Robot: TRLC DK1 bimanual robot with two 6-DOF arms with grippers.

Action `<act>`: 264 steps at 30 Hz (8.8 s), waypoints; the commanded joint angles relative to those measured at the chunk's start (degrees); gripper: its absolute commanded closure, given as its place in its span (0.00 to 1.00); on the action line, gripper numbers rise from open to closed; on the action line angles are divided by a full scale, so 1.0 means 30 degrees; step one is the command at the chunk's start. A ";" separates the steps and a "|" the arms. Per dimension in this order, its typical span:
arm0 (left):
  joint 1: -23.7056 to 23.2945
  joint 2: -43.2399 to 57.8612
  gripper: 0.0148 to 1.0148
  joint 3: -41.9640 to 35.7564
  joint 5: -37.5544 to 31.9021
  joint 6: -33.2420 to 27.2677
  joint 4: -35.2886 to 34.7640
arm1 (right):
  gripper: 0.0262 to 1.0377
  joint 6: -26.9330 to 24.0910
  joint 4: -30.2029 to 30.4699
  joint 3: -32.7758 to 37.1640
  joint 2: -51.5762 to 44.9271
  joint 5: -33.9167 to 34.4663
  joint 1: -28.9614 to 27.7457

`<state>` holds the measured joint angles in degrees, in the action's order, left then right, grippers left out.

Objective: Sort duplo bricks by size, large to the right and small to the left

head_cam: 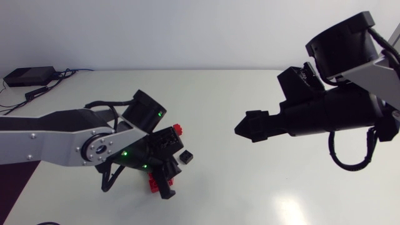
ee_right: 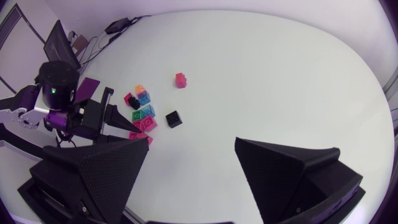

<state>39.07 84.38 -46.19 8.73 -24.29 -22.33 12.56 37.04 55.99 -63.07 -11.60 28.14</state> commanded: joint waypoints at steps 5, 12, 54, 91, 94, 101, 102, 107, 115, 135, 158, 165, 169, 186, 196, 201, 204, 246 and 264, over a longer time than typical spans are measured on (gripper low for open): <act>-0.0250 0.0409 0.73 0.2156 0.0019 0.0422 0.0030 | 0.04 0.0502 0.0428 -0.0498 0.0515 0.0086 0.0141; -0.1070 0.1757 0.73 0.2947 0.0048 0.0305 0.1905 | 0.04 0.0560 0.0399 -0.0527 0.0544 0.0086 0.0229; -0.1216 0.7850 0.73 -0.5315 -0.0391 0.0481 0.3165 | 0.04 0.0502 0.0164 -0.0762 0.0251 0.0144 0.0053; -0.0923 0.5624 0.73 -0.3703 -0.0245 0.0539 0.3224 | 0.04 0.0619 0.0487 -0.0586 0.0603 0.0144 0.0346; -0.0982 0.6210 0.73 -0.3645 -0.0274 0.0422 0.3224 | 0.04 0.0619 0.0487 -0.0586 0.0632 0.0144 0.0346; -0.1216 0.7352 0.73 -0.3615 -0.0245 0.0364 0.3282 | 0.04 0.0648 0.0457 -0.0645 0.0632 0.0115 0.0346; -0.1304 0.7528 0.73 -0.3703 -0.0245 0.0334 0.3311 | 0.04 0.0678 0.0457 -0.0645 0.0632 0.0115 0.0346; -0.1509 0.8143 0.73 -0.3879 -0.0245 0.0305 0.3399 | 0.04 0.0678 0.0457 -0.0732 0.0603 0.0115 0.0346; -0.2740 0.7850 0.73 -0.3205 -0.0186 -0.0164 0.3399 | 0.04 0.0648 0.0369 -0.0850 0.0574 0.0144 0.0346; -0.5611 0.4716 0.73 -0.3000 0.0429 -0.0779 0.3575 | 0.04 0.0678 0.0311 -0.0791 0.0661 0.0115 0.0376; -0.5640 1.1425 0.04 -0.9739 0.0253 -0.0457 0.2579 | 0.04 0.0385 -0.0129 -0.0586 -0.0335 0.0174 0.0083; -0.5377 1.2421 0.20 -1.0266 0.0253 -0.0427 0.2579 | 0.04 0.0385 0.0076 -0.0498 -0.0188 0.0174 0.0112; -0.5464 1.2450 0.55 -1.0266 0.0253 -0.0398 0.2608 | 0.04 0.0385 0.0135 -0.0469 -0.0071 0.0174 0.0083; -0.8043 0.6180 0.74 -0.3088 0.0400 -0.1189 0.4220 | 0.04 0.0502 0.0340 -0.0732 0.0574 0.0115 0.0258; -0.8980 0.0233 0.74 0.1658 0.0927 -0.1277 0.4308 | 0.04 0.0707 0.0399 -0.0791 0.0925 0.0115 0.0463; -0.9683 0.0321 0.74 0.2771 0.1191 -0.1541 0.4542 | 0.04 0.0736 0.0457 -0.0791 0.1013 0.0115 0.0522; -0.9830 0.1200 0.74 0.2976 0.1191 -0.1541 0.4952 | 0.04 0.0795 0.0457 -0.0791 0.1072 0.0115 0.0551; -0.8746 -0.8761 0.03 0.1951 -0.8272 0.1858 0.2052 | 0.04 0.1264 0.3914 0.2256 0.1745 0.3894 -0.1529; -1.1500 -2.0099 0.03 0.3855 -1.1670 0.2912 -0.2284 | 0.04 0.0619 0.5408 0.0176 0.7898 0.7703 -0.1880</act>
<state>5.32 27.40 -36.75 -25.76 -16.82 -28.34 15.38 52.58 59.35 -41.54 10.00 22.81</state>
